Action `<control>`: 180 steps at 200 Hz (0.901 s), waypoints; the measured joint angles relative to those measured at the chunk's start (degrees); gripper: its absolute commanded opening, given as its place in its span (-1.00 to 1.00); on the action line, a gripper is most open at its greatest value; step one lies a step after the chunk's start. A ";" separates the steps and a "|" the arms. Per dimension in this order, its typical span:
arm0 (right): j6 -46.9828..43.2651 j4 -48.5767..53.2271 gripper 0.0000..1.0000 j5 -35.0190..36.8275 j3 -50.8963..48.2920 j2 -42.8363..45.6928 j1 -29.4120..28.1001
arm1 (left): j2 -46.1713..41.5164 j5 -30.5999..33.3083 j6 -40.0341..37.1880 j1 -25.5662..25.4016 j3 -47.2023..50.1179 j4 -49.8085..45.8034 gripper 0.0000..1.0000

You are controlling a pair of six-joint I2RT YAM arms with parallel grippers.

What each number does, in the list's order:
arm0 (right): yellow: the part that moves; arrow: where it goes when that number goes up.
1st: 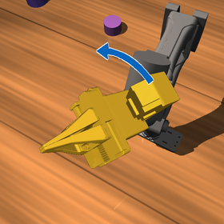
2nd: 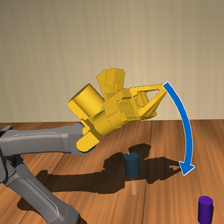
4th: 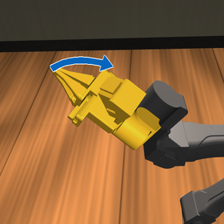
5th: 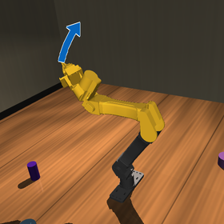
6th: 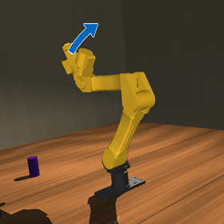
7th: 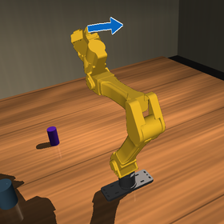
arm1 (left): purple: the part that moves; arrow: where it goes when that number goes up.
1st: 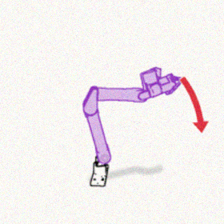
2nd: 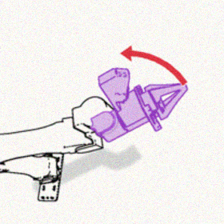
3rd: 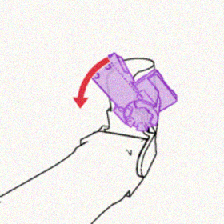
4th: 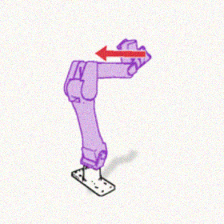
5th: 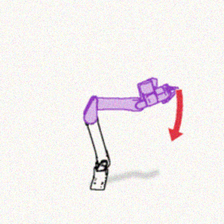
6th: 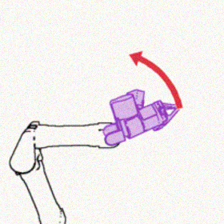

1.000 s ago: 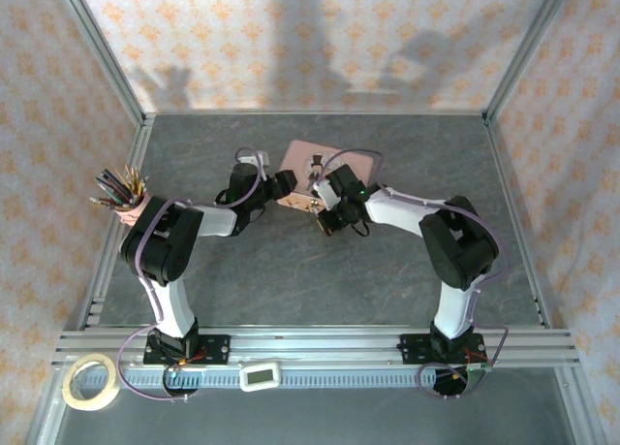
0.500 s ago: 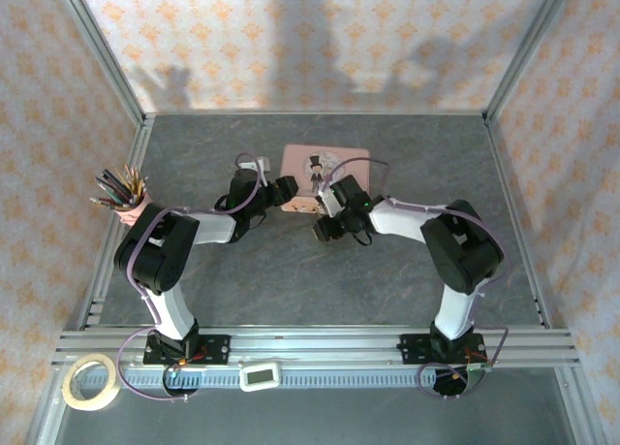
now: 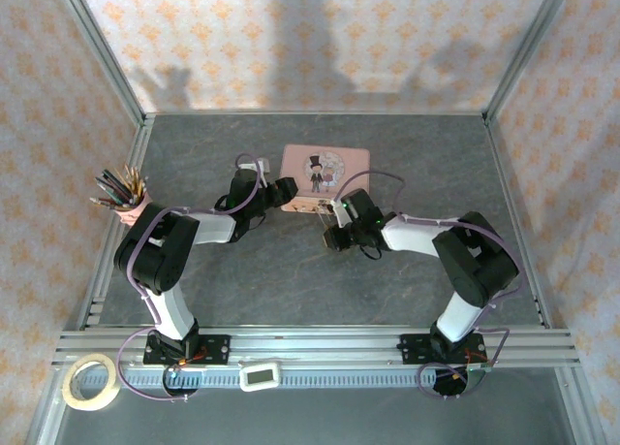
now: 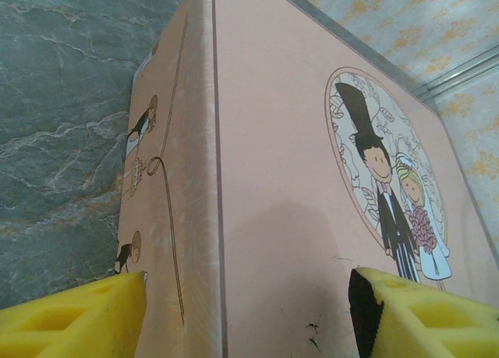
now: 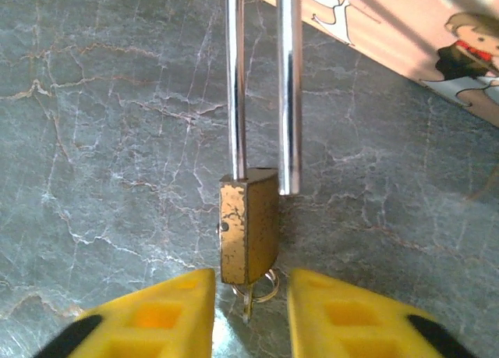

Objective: Unlock a padlock with a key

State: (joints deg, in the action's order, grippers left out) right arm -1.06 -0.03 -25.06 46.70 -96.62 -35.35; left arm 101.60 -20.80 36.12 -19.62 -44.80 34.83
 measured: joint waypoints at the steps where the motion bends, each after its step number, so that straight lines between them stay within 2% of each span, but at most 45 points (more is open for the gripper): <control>1: 0.09 -0.02 -0.60 0.00 0.00 0.00 0.00 | 0.00 0.00 0.00 0.02 0.00 -0.02 0.35; 30: -1.64 -0.09 -0.79 0.85 0.44 -0.07 -0.02 | 0.00 0.04 -0.15 0.11 -0.15 -0.92 0.35; 68: -8.52 2.27 -0.97 3.30 3.93 -1.14 -0.07 | 0.00 0.07 -1.27 0.17 -0.28 -1.66 0.32; 128: -19.50 4.50 -1.00 6.73 7.78 -4.07 -0.11 | 0.00 0.24 -5.20 0.61 -1.68 -3.61 0.28; 180: -22.14 8.09 -1.00 6.67 11.58 -5.49 -0.07 | 0.00 0.22 -5.84 0.94 -2.01 -3.72 0.24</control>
State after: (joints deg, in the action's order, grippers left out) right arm -23.20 8.05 -18.39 58.28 -102.10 -35.42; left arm 101.60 -20.58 30.28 -18.68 -46.81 31.11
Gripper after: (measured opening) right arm 0.046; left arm 0.622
